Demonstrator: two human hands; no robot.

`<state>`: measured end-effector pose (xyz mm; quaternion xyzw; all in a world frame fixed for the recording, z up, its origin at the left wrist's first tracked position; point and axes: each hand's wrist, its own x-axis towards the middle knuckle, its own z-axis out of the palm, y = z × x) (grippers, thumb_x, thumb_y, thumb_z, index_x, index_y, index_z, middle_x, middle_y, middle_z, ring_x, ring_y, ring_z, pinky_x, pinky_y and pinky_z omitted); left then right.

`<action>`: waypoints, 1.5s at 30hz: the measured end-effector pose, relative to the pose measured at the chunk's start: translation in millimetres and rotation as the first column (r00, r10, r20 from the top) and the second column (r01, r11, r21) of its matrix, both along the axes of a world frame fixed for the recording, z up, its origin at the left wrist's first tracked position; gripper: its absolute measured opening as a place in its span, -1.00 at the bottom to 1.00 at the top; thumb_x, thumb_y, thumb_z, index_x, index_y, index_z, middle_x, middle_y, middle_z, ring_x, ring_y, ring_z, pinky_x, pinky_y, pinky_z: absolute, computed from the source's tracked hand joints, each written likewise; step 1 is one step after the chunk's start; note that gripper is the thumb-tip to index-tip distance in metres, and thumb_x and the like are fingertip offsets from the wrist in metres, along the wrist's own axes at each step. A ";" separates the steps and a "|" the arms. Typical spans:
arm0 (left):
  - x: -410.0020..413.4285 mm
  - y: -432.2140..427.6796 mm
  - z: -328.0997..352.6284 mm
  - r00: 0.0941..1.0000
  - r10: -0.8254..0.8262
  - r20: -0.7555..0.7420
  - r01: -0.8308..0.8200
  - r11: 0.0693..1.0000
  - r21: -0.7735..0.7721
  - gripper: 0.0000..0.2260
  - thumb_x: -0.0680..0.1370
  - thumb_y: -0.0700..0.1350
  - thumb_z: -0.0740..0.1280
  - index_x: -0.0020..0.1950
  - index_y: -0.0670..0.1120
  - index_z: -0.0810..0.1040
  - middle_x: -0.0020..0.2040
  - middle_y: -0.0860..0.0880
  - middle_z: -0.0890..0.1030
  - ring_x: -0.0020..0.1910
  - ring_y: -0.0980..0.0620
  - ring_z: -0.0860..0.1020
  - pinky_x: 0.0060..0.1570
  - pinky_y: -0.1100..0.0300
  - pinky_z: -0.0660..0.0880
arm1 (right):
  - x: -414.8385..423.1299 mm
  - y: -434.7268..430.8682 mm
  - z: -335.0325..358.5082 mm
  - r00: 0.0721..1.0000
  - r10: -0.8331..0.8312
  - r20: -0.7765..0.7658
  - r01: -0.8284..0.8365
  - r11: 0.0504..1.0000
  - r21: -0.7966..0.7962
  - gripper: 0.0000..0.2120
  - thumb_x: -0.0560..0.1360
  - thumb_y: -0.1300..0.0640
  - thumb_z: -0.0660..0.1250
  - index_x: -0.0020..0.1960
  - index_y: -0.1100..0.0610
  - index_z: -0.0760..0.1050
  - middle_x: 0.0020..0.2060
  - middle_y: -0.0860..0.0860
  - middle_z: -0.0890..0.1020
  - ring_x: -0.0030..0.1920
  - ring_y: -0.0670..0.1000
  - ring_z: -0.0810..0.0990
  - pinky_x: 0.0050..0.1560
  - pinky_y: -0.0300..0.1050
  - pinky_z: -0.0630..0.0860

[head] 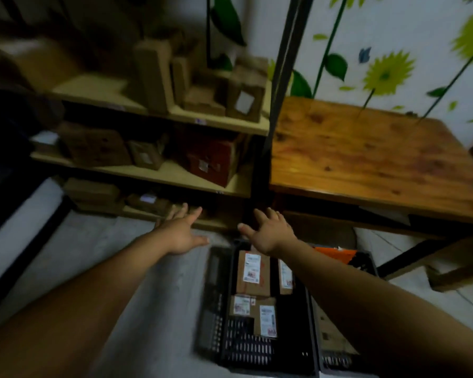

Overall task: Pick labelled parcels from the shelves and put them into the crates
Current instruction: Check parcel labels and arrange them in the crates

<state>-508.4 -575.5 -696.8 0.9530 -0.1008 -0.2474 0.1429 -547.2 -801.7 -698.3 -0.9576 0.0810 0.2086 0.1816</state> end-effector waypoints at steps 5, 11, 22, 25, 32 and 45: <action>14.2 75.3 87.0 0.991 0.079 0.105 -0.076 0.997 -0.035 -0.22 0.47 0.24 0.30 0.54 0.14 -0.07 0.57 0.00 -0.13 0.53 -0.07 -0.20 0.49 -0.12 -0.06 | 21.2 55.1 86.8 0.991 0.058 0.123 -0.062 0.998 0.024 -0.26 0.54 -0.37 0.06 0.58 -0.01 0.04 0.57 0.11 0.06 0.56 0.18 -0.01 0.53 0.16 0.01; 56.2 123.1 152.4 0.975 0.156 0.159 -0.151 0.988 -0.045 -0.23 0.47 0.24 0.30 0.53 0.18 -0.09 0.57 0.02 -0.15 0.53 -0.08 -0.20 0.48 -0.13 -0.05 | 76.0 99.5 137.0 0.974 0.086 0.208 -0.084 0.996 -0.022 -0.25 0.51 -0.41 0.04 0.56 -0.04 0.08 0.53 0.10 0.17 0.51 0.22 0.13 0.48 0.16 0.15; 201.4 165.1 210.9 0.956 0.172 0.239 -0.165 0.985 -0.052 -0.25 0.51 0.21 0.27 0.54 0.15 -0.12 0.57 -0.02 -0.13 0.54 -0.10 -0.13 0.50 -0.04 -0.04 | 233.9 139.7 187.6 0.926 0.081 0.368 -0.094 0.995 0.019 -0.27 0.52 -0.29 0.20 0.56 0.00 0.07 0.52 0.11 0.17 0.50 0.21 0.14 0.46 0.16 0.19; 238.9 165.1 220.1 0.958 0.175 0.227 -0.155 0.982 -0.105 -0.26 0.51 0.17 0.29 0.54 0.15 -0.10 0.57 -0.02 -0.13 0.54 -0.09 -0.14 0.47 -0.02 -0.06 | 270.8 151.0 192.7 0.914 0.070 0.399 -0.087 0.996 0.024 -0.27 0.52 -0.20 0.28 0.56 0.02 0.06 0.51 0.11 0.18 0.49 0.20 0.16 0.45 0.16 0.20; 320.2 151.2 224.5 0.975 0.173 0.142 -0.129 0.952 -0.277 -0.34 0.55 0.07 0.28 0.52 0.21 -0.03 0.57 0.02 -0.07 0.54 -0.09 -0.09 0.47 -0.13 0.03 | 338.4 190.4 193.2 0.920 0.021 0.392 -0.050 0.997 0.065 -0.20 0.50 0.22 0.35 0.58 -0.06 -0.03 0.55 0.12 0.09 0.51 0.19 0.13 0.47 0.15 0.22; 399.2 169.4 178.7 0.934 0.114 -0.339 -0.323 0.674 -0.664 -0.56 0.65 -0.05 0.10 0.53 -0.02 0.12 0.47 -0.09 0.28 0.40 -0.11 0.31 0.31 -0.02 0.30 | 370.8 277.0 171.8 0.878 -0.300 0.374 0.186 0.932 0.310 -0.40 0.47 0.12 0.41 0.42 -0.04 0.22 0.42 0.07 0.30 0.30 0.13 0.47 0.25 0.01 0.46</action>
